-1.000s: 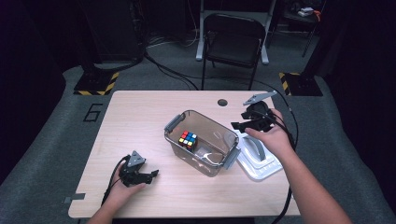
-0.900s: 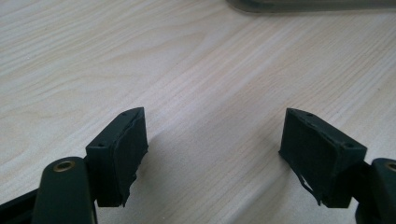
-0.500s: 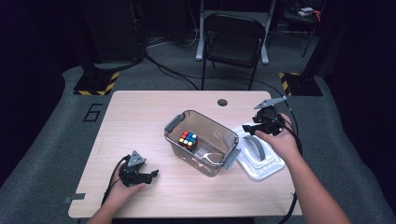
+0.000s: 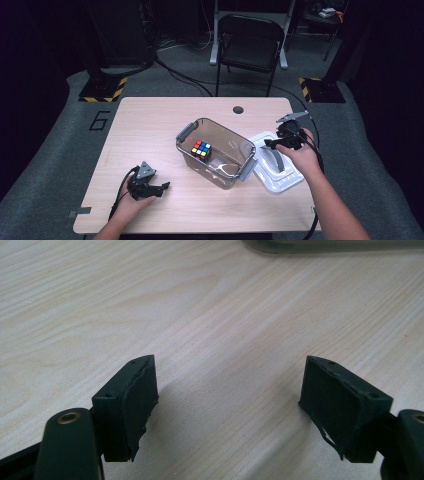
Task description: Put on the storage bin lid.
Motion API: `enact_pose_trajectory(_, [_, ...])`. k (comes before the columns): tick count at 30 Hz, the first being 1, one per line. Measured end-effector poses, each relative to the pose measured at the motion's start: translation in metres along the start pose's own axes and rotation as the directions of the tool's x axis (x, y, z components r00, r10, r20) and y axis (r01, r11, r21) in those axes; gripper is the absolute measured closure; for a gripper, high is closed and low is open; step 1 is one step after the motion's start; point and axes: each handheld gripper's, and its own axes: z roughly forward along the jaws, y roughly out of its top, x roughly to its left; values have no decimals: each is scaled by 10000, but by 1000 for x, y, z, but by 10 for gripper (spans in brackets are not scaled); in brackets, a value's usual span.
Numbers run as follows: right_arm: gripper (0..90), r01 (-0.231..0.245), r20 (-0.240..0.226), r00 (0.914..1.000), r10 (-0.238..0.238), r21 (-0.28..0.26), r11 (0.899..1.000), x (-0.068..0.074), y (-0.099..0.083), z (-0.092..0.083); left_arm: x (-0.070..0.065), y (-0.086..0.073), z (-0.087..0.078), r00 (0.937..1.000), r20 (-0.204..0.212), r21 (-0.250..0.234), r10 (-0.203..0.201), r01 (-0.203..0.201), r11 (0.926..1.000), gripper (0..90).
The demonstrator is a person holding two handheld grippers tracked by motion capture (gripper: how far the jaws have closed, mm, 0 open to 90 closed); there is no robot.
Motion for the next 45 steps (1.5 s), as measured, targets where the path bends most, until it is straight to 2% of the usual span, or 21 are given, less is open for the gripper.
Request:
enact_pose_trajectory(5, [379,-246,84,9997,245,163,9996,-2,-6,6,0,0,0,10000,5,3,-30,30,10000,229])
enact_pose_trajectory(8, [380,-143,270,9995,139,169,9998,-4,-10,10,0,0,0,10000,6,25,-4,4,10000,229])
enact_pose_trajectory(12, [380,-328,367,9988,320,223,9992,-6,-14,14,0,0,0,10000,-17,-1,-6,6,10000,229])
enact_pose_trajectory(15, [380,-261,429,9988,252,210,9994,-8,-17,17,0,0,0,10000,-25,-13,6,-6,10000,229])
enact_pose_trajectory(37, [380,-886,489,9952,843,947,9915,-18,-44,45,0,0,0,10000,-25,-8,10,-10,10000,229])
enact_pose_trajectory(45, [397,-1053,511,9936,1004,1040,9890,-20,-49,53,0,0,0,10000,-20,5,-2,2,10000,229])
